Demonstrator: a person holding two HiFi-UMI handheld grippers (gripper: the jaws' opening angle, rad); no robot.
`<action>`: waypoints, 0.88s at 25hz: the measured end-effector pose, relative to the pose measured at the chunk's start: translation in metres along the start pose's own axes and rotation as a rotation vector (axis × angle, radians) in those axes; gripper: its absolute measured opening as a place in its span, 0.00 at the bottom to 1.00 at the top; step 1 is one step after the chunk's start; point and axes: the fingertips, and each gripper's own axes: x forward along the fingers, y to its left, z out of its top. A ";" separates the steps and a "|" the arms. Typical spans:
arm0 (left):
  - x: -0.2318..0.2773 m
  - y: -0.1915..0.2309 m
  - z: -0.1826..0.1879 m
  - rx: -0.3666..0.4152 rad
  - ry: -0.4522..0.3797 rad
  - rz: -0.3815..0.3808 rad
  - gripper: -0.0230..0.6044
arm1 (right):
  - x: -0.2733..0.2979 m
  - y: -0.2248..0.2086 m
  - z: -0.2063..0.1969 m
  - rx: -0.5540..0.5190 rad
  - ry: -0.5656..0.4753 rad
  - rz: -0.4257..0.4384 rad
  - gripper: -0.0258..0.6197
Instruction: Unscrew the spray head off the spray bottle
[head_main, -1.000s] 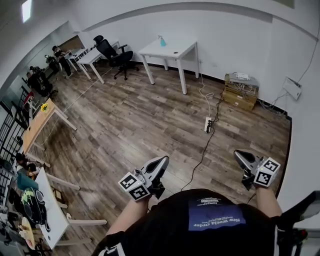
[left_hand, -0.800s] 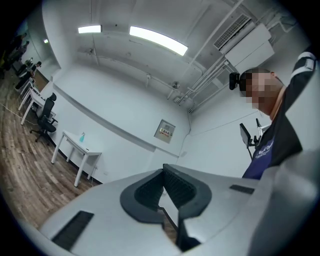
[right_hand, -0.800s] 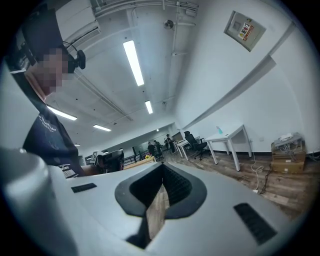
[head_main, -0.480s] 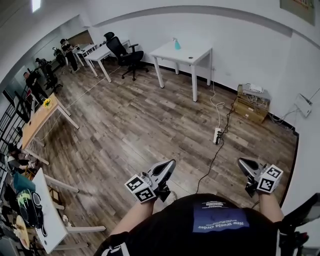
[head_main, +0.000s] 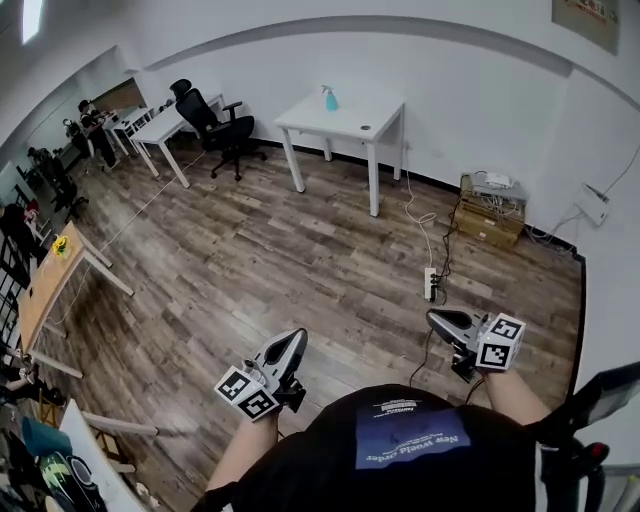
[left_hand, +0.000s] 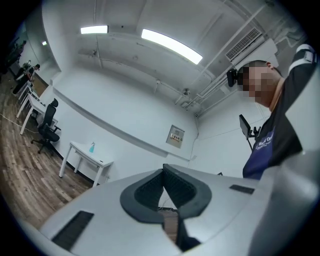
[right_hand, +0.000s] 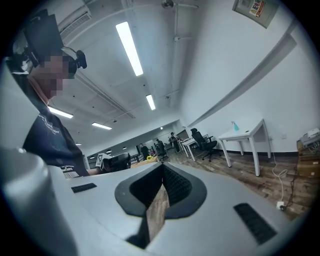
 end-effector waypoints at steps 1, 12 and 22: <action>-0.001 0.012 0.004 -0.002 -0.002 0.001 0.04 | 0.012 -0.001 0.001 -0.003 0.005 0.004 0.04; 0.016 0.105 0.017 -0.031 -0.015 0.058 0.04 | 0.089 -0.068 0.019 0.019 0.027 0.012 0.04; 0.139 0.175 0.022 -0.022 -0.070 0.184 0.04 | 0.157 -0.220 0.073 0.036 0.076 0.174 0.04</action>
